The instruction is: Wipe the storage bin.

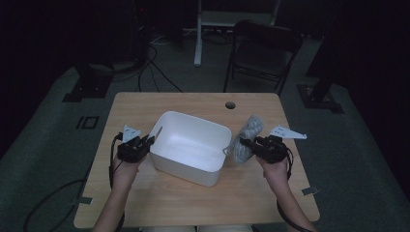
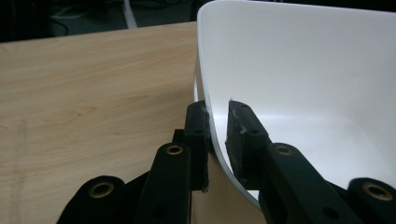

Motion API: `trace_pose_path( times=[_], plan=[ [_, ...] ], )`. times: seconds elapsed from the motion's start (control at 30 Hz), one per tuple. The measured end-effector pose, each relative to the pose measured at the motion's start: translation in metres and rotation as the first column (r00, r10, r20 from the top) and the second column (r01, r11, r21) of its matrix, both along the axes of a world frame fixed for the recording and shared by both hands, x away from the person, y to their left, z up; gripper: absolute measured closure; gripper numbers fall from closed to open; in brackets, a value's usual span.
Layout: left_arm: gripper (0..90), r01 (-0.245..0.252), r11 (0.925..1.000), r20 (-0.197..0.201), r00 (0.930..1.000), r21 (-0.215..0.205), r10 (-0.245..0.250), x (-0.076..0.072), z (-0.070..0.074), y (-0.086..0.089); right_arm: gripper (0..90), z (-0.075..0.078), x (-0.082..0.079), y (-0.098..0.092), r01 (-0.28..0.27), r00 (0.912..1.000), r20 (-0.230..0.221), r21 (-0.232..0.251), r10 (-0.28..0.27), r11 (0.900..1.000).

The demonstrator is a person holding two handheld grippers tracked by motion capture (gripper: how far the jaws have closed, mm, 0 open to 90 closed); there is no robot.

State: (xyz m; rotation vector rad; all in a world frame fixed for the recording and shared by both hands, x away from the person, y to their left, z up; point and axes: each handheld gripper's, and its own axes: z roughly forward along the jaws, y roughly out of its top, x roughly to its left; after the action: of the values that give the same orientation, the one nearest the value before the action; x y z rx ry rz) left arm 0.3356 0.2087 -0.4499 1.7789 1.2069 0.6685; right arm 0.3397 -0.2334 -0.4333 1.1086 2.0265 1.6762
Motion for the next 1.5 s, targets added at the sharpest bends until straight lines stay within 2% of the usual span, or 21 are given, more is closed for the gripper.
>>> trace_pose_path(
  times=[0.03,0.13,0.17,0.27,0.37,0.63,0.73,1.0,1.1,1.13,1.23,1.5],
  plan=[
    [78.8,-0.002,0.9999,-0.003,1.0,-0.017,0.002,0.001,-0.001,0.001,66.8,-0.001,0.003,0.002,-0.006,1.0,-0.006,0.009,0.006,1.0],
    [79.9,-0.001,0.9994,-0.004,1.0,-0.033,0.001,0.002,-0.001,0.002,66.9,-0.005,0.009,0.008,-0.026,0.9996,-0.008,0.019,0.026,0.999],
    [79.9,-0.003,0.9995,0.0,1.0,-0.031,0.003,0.003,-0.002,0.001,66.9,-0.008,0.011,0.01,-0.034,0.9993,-0.014,0.022,0.034,0.999],
    [80.0,-0.005,0.9997,0.005,1.0,-0.023,0.005,0.004,-0.003,-0.001,67.0,-0.016,0.014,0.016,-0.03,0.9993,-0.023,-0.009,0.03,0.999],
    [79.8,-0.002,0.9999,0.016,0.9999,-0.012,0.002,0.005,-0.004,-0.002,67.3,-0.021,0.015,0.018,-0.024,0.9994,-0.024,0.001,0.024,1.0],
    [79.3,-0.001,1.0,0.029,0.9996,-0.01,0.001,0.006,-0.006,-0.003,68.3,-0.023,0.014,0.018,-0.011,0.9998,-0.019,-0.028,0.011,1.0],
    [79.1,0.004,0.9999,0.034,0.9994,-0.01,-0.003,0.007,-0.007,-0.003,68.3,-0.025,0.013,0.016,-0.015,0.9994,-0.032,-0.013,0.015,1.0],
    [77.4,0.015,0.9999,0.049,0.9987,0.006,-0.015,0.008,-0.009,-0.005,68.4,-0.027,0.012,0.015,-0.015,0.9992,-0.038,-0.01,0.015,1.0],
    [77.5,0.013,0.9999,0.049,0.9987,0.009,-0.013,0.008,-0.009,-0.006,68.4,-0.028,0.011,0.015,-0.01,0.9995,-0.029,-0.012,0.01,1.0],
    [77.5,0.015,0.9998,0.049,0.9987,0.013,-0.015,0.008,-0.009,-0.006,68.4,-0.028,0.01,0.015,-0.004,0.9999,-0.017,-0.031,0.003,1.0],
    [77.5,0.014,0.9998,0.049,0.9987,0.015,-0.015,0.007,-0.009,-0.006,68.4,-0.028,0.009,0.015,-0.002,0.9999,-0.017,-0.034,0.001,0.999],
    [77.6,0.013,0.9999,0.041,0.9991,0.011,-0.013,0.008,-0.008,-0.007,69.0,-0.035,0.01,0.012,0.003,0.9987,-0.051,-0.029,-0.005,1.0]
  ],
)
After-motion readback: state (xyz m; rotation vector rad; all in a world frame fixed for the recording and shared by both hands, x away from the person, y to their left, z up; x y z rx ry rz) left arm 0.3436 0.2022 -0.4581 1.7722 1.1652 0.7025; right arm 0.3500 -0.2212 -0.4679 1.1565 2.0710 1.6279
